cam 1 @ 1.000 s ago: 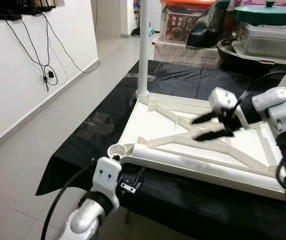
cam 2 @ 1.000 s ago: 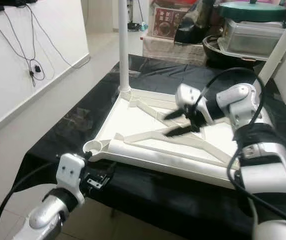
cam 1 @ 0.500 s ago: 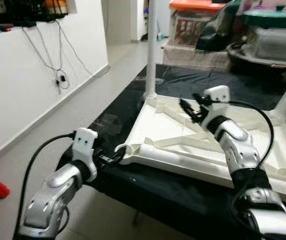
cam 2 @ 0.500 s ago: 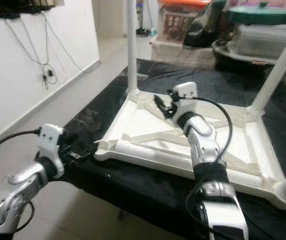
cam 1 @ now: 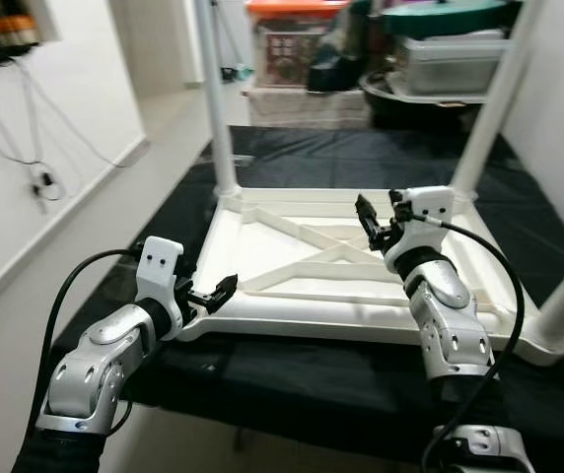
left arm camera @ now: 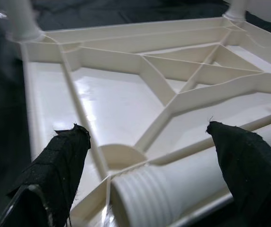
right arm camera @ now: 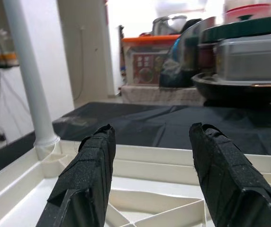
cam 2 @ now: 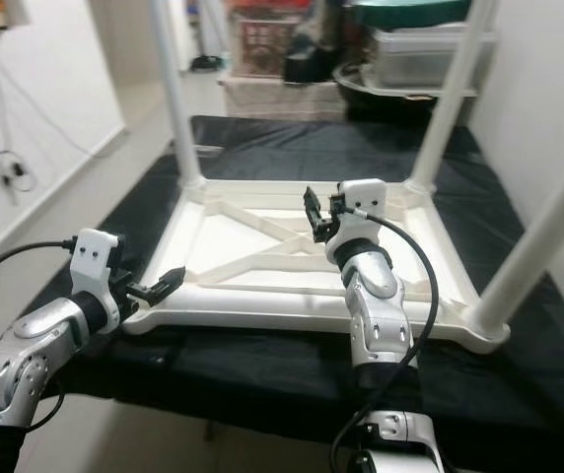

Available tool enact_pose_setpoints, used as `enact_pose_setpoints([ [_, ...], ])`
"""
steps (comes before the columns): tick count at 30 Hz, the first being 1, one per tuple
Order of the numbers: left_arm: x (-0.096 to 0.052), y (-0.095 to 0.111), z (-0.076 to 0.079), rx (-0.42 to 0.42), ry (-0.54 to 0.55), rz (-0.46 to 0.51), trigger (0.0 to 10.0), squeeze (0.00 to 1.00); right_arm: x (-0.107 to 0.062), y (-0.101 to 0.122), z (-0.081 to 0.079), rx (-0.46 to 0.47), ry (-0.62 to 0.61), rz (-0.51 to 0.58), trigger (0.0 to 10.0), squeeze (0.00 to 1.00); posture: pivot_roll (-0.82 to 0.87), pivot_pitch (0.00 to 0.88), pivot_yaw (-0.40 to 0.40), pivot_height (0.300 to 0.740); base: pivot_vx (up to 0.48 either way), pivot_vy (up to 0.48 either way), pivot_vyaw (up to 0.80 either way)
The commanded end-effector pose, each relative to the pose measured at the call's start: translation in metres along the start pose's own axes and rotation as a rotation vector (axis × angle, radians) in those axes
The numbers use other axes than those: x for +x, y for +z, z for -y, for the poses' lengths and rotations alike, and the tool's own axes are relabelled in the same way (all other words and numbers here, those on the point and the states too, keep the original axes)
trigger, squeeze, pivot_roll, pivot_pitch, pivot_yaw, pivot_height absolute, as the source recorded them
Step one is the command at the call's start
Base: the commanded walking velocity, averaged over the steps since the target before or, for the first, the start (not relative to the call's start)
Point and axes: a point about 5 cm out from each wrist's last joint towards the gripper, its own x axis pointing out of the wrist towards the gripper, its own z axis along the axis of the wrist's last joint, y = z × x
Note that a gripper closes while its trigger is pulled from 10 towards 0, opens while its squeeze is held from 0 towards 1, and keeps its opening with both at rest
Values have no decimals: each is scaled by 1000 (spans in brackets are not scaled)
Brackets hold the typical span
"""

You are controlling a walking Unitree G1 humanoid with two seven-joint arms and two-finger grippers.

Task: Building children table

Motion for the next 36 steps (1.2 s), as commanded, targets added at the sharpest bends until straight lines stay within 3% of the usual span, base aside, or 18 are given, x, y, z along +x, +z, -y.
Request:
enact_pose_setpoints([
  [1, -1, 0, -9, -27, 10, -18, 10000, 0, -2, 1, -10, 5, 12, -4, 10000, 0, 180, 10, 43, 740, 0, 0, -738],
  [6, 0, 4, -12, -52, 18, -10, 10000, 0, -4, 4, -14, -5, 16, 5, 10000, 0, 180, 17, 42, 740, 0, 0, -148],
  [10, -1, 3, -12, -123, -3, -59, 10000, 0, -9, 5, -17, -3, 7, -18, 10000, 0, 182, 28, 40, 740, 0, 0, 0],
  [16, -1, 2, -11, -153, -27, -90, 10000, 0, -10, 6, -18, -2, 2, -22, 10000, 0, 188, 41, 33, 740, 0, 0, 0],
  [21, 5, -9, -2, -304, -165, -185, 10000, 0, -12, 13, -18, -1, -18, -16, 10000, 0, 176, 84, 37, 740, 0, 0, 0],
  [24, 8, -10, 0, -336, -186, -194, 10000, 0, -12, 15, -18, -3, -20, -17, 10000, 0, 176, 84, 37, 740, 0, 0, 0],
  [26, 16, -13, 5, -399, -219, -210, 10000, 0, -14, 15, -17, -4, -26, -25, 10000, 0, 178, 91, 33, 740, 0, 0, 0],
  [36, 24, -22, 14, -426, -253, -273, 10000, 0, -18, 17, -15, -1, -47, -45, 10000, 0, 172, 126, 41, 740, 0, 0, 0],
])
